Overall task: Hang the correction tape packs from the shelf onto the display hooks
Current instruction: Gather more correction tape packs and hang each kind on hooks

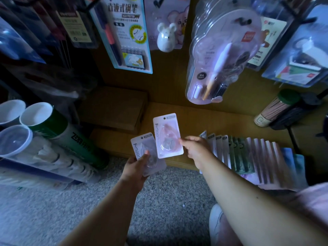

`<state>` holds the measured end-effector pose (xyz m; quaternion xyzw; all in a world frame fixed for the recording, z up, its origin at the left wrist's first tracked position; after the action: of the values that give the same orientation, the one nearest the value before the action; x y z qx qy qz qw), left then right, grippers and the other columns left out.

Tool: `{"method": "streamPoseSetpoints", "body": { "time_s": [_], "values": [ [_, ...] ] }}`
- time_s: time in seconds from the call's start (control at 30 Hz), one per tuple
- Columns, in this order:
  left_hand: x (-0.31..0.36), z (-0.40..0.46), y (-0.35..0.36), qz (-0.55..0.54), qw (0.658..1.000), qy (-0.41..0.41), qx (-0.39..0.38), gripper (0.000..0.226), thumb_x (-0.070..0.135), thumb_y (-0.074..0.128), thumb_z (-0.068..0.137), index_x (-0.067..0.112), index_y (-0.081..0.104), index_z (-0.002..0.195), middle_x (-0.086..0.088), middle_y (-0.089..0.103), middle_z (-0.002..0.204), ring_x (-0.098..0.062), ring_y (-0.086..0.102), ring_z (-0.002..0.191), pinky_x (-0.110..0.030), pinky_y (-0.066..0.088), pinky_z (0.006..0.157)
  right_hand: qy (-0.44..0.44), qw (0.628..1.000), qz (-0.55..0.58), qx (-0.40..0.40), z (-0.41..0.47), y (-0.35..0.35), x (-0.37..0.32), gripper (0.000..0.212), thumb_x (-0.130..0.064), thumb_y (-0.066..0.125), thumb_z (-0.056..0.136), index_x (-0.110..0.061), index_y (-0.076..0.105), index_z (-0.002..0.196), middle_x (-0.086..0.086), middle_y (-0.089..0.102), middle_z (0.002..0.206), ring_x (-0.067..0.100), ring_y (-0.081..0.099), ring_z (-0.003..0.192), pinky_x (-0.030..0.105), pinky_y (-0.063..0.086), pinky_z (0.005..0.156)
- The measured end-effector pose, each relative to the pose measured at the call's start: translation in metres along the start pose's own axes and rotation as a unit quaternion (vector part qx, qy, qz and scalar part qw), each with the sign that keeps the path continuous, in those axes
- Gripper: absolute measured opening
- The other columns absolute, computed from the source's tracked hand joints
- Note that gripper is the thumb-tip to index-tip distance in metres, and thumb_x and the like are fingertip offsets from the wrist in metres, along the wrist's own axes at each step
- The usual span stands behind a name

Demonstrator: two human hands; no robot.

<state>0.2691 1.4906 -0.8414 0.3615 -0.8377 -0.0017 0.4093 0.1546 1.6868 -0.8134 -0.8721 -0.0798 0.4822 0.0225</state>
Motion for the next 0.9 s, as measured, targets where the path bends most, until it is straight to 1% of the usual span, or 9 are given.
{"method": "streamPoseSetpoints", "body": {
  "time_s": [0.13,0.23,0.4,0.47,0.53,0.6,0.67,0.77,0.9],
  "values": [
    [0.000,-0.001,0.004,-0.003,1.000,0.005,-0.012,0.045,0.022,0.059,0.096,0.005,0.051,0.136,-0.023,0.063,0.130,-0.042,0.061,0.113,-0.059,0.048,0.096,0.023,0.994,-0.021,-0.106,-0.011,0.026,0.009,0.020,-0.012,0.074,0.078,-0.015,0.058,0.067,-0.011,0.040,0.039,0.001,0.029,0.031,0.014,0.021,0.031],
    [0.002,-0.003,0.012,-0.008,0.999,0.008,-0.030,0.046,0.027,0.058,0.096,0.008,0.051,0.137,-0.021,0.064,0.129,-0.037,0.064,0.110,-0.048,0.052,0.088,0.018,0.993,-0.047,-0.108,-0.016,0.032,0.011,0.026,-0.014,0.076,0.077,-0.016,0.056,0.061,-0.011,0.039,0.037,0.003,0.029,0.033,0.014,0.023,0.033],
    [0.004,-0.005,0.028,-0.005,0.997,0.005,-0.077,0.056,0.031,0.067,0.087,0.011,0.051,0.137,-0.020,0.064,0.130,-0.040,0.060,0.119,-0.059,0.043,0.103,0.012,0.994,-0.049,-0.100,-0.017,0.035,0.014,0.031,-0.015,0.075,0.077,-0.017,0.050,0.058,-0.005,0.038,0.044,0.009,0.028,0.039,0.016,0.022,0.038],
    [0.004,-0.007,0.034,0.005,0.995,0.014,-0.095,0.054,0.021,0.074,0.082,0.012,0.055,0.132,-0.021,0.065,0.127,-0.038,0.062,0.113,-0.060,0.044,0.102,0.011,0.993,-0.044,-0.107,-0.018,0.038,0.015,0.029,-0.015,0.074,0.077,-0.018,0.052,0.059,-0.005,0.038,0.044,0.009,0.028,0.039,0.016,0.022,0.037],
    [0.004,-0.006,0.034,0.002,0.996,0.018,-0.091,0.049,0.013,0.069,0.085,0.009,0.056,0.132,-0.023,0.064,0.124,-0.037,0.062,0.109,-0.060,0.044,0.102,0.000,0.994,-0.031,-0.107,-0.018,0.038,0.015,0.030,-0.018,0.074,0.078,-0.019,0.052,0.058,-0.007,0.038,0.042,0.008,0.028,0.037,0.015,0.021,0.036],
    [0.004,-0.005,0.035,-0.005,0.996,0.017,-0.088,0.049,0.011,0.065,0.088,0.007,0.053,0.136,-0.022,0.064,0.122,-0.036,0.061,0.108,-0.059,0.044,0.102,-0.029,0.997,-0.040,-0.053,-0.013,0.023,0.011,0.035,-0.030,0.075,0.078,-0.019,0.050,0.055,-0.012,0.040,0.038,0.005,0.031,0.035,0.015,0.023,0.036],
    [0.002,-0.005,0.037,-0.006,0.996,0.011,-0.089,0.049,0.011,0.065,0.089,0.007,0.054,0.136,-0.019,0.065,0.118,-0.033,0.063,0.104,-0.056,0.046,0.100,-0.061,0.992,-0.093,0.058,-0.007,-0.009,0.006,0.039,-0.041,0.074,0.077,-0.018,0.052,0.055,-0.012,0.046,0.039,0.004,0.040,0.038,0.018,0.028,0.040],
    [-0.001,-0.005,0.040,-0.007,0.995,0.006,-0.101,0.050,0.014,0.068,0.086,0.010,0.056,0.134,-0.013,0.068,0.111,-0.027,0.067,0.095,-0.046,0.053,0.088,-0.056,0.966,-0.149,0.202,-0.002,-0.062,0.011,0.032,-0.047,0.069,0.080,-0.019,0.059,0.066,-0.010,0.060,0.056,0.016,0.059,0.057,0.021,0.038,0.050],
    [-0.007,-0.002,0.040,-0.007,0.994,-0.003,-0.109,0.057,0.018,0.072,0.079,0.009,0.057,0.134,-0.012,0.070,0.110,-0.025,0.069,0.094,-0.039,0.058,0.080,0.006,0.931,-0.247,0.270,0.002,-0.099,0.024,0.032,-0.051,0.063,0.082,-0.019,0.068,0.085,-0.001,0.069,0.072,0.023,0.066,0.068,0.029,0.053,0.066]
  ]
}}
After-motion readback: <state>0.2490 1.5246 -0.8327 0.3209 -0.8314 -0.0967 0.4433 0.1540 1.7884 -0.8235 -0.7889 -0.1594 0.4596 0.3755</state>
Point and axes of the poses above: each hand's wrist, its own z-axis towards the middle knuckle, its own y-axis out of the palm, x = y × z, the point moved 10 cm from there along z, towards the middle knuckle
